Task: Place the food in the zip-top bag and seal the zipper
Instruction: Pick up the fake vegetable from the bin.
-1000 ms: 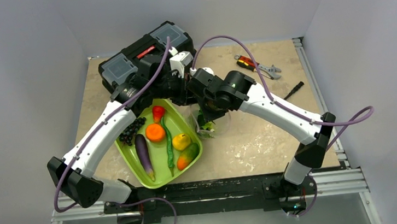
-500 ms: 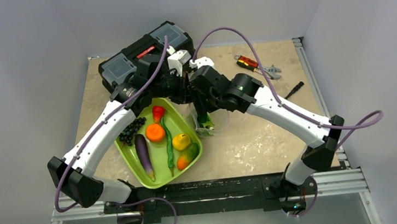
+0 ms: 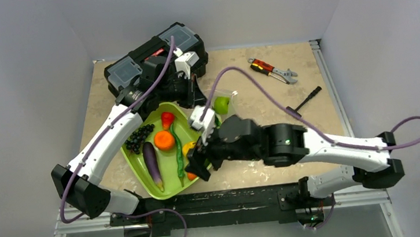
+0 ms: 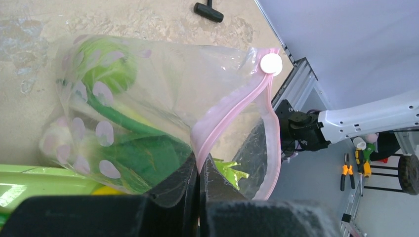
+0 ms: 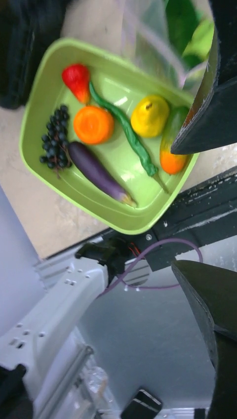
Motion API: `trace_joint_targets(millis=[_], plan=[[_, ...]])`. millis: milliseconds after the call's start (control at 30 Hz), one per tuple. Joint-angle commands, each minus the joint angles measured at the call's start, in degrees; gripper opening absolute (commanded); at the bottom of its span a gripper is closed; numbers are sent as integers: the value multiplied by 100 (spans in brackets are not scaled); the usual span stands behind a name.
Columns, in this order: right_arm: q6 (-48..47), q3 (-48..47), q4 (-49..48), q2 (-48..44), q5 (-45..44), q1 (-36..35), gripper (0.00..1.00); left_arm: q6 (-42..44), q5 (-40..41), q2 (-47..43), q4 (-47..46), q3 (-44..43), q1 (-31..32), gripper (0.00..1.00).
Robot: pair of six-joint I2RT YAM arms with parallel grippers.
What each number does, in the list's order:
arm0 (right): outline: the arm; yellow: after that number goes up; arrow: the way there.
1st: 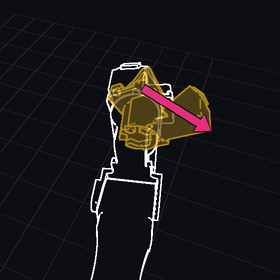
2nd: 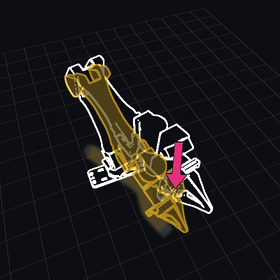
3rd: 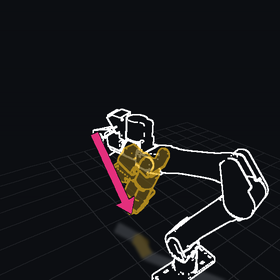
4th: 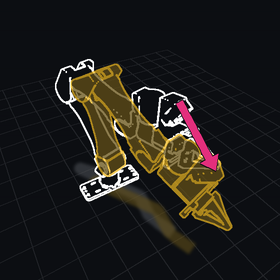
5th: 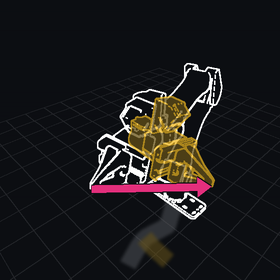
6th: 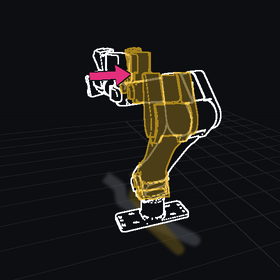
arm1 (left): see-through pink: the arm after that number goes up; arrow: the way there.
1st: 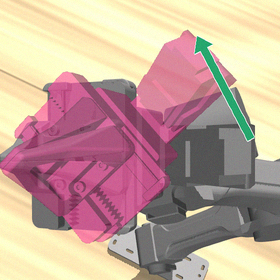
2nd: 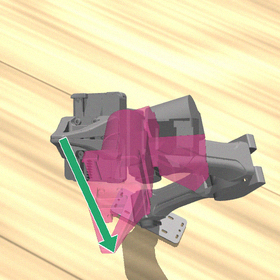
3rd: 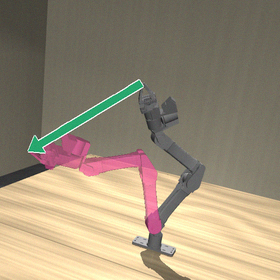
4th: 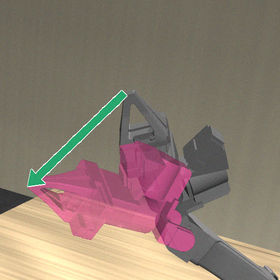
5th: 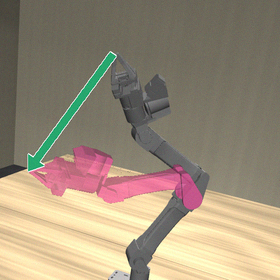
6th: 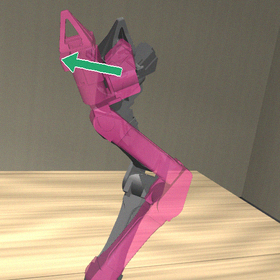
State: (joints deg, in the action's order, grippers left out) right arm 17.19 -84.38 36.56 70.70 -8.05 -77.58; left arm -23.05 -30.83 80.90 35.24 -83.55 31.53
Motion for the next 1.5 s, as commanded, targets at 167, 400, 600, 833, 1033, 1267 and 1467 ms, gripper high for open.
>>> trace_joint_targets(millis=[167,400,600,833,1033,1267,1467], plan=[[234,983,-2401,1071,-1084,-949,77,492,24,28,182,-345,-79,0],[727,1375,-3547,2071,-2600,-1136,78,730,132,129,440,-486,-164,0],[1142,553,-2216,3263,-3678,-1128,69,701,198,110,444,-478,-203,0],[1482,509,-1686,3892,-3291,-883,68,663,163,69,434,-474,-274,0],[1262,474,-1794,4215,-2996,-543,67,602,94,81,386,-451,-270,0],[1203,302,-1864,4287,-2191,-82,62,574,42,104,378,-452,-270,0],[1352,94,-1658,4538,-1992,-82,58,522,-27,136,342,-434,-271,0]])
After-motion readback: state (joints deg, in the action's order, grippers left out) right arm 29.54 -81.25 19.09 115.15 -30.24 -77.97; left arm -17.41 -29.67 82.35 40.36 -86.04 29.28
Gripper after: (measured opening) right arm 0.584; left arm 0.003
